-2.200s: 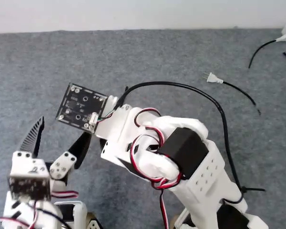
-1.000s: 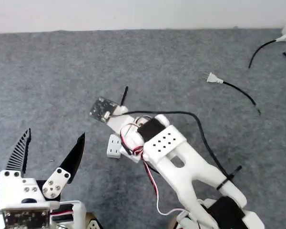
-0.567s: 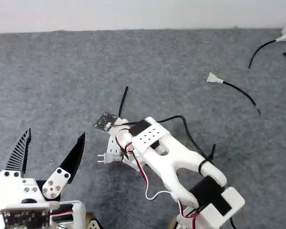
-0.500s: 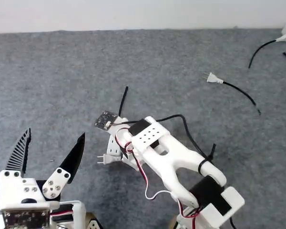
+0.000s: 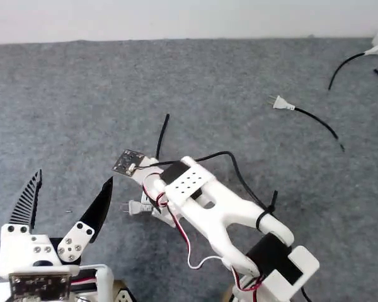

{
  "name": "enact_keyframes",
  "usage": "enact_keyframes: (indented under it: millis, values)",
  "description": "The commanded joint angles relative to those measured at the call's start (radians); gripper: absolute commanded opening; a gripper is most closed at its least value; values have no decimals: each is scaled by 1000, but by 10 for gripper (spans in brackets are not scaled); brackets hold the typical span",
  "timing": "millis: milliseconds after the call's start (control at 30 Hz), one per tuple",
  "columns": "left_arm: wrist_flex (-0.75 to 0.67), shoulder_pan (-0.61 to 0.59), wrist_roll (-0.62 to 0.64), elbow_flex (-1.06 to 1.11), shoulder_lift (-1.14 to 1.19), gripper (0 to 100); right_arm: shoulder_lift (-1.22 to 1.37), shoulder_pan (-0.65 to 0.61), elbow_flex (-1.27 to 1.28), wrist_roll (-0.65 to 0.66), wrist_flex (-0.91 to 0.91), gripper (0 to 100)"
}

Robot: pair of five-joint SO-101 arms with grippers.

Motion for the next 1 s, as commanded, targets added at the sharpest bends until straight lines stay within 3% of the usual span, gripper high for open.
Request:
enact_keyframes:
  millis: [0, 533, 967]
  values:
    - [3, -6, -34, -10, -17, 368, -8, -24, -55, -38, -35, 94]
    - [5, -6, -37, -10, -17, 368, 116, -67, -77, -41, -107, 95]
    - [26, -6, -37, -8, -17, 368, 387, -62, -502, -41, 21, 95]
